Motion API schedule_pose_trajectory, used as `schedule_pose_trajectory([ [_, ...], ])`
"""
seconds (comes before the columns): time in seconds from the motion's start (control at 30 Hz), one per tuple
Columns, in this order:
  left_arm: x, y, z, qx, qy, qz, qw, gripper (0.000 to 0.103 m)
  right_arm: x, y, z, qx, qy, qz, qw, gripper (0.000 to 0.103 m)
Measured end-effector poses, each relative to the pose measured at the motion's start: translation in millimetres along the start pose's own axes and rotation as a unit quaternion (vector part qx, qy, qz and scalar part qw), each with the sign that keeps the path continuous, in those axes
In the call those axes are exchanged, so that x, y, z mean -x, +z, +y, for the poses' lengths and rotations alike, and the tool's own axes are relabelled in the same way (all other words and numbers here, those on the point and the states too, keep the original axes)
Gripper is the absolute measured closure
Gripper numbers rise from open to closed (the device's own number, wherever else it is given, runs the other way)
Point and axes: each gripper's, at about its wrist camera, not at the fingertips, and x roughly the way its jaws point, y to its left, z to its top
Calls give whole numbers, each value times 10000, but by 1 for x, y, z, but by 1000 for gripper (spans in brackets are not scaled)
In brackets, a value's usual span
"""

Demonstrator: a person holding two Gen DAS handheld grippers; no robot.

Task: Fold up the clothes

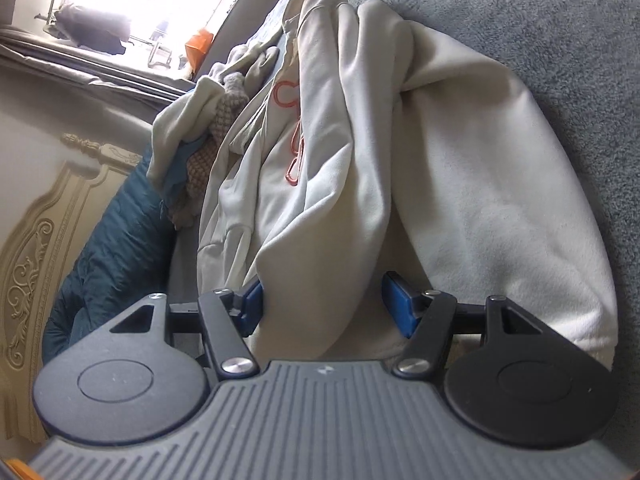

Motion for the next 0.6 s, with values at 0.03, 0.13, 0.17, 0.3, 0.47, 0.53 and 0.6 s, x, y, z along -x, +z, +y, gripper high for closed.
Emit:
schedule_pose_trajectory([
  [0.03,6,2,3,87,-17,-92,9999,97,0,0,0,-9,2,1,10000,42],
  [0.13,25,12,15,266,37,-474,9985,97,0,0,-2,-34,10,3,10000,42],
  [0.17,32,17,20,293,121,-641,9974,100,0,-1,-2,-43,13,3,10000,42],
  [0.3,49,42,43,295,763,-1184,9896,101,2,-1,-3,-78,34,5,10000,42],
  [0.47,39,57,65,291,898,-805,9923,59,3,-1,-3,-99,41,6,9999,42],
  [0.53,36,49,61,229,619,-611,9959,43,3,-1,-3,-106,37,4,9999,42],
  [0.6,34,37,48,117,255,-462,9985,25,3,-1,-3,-107,31,3,9999,42],
])
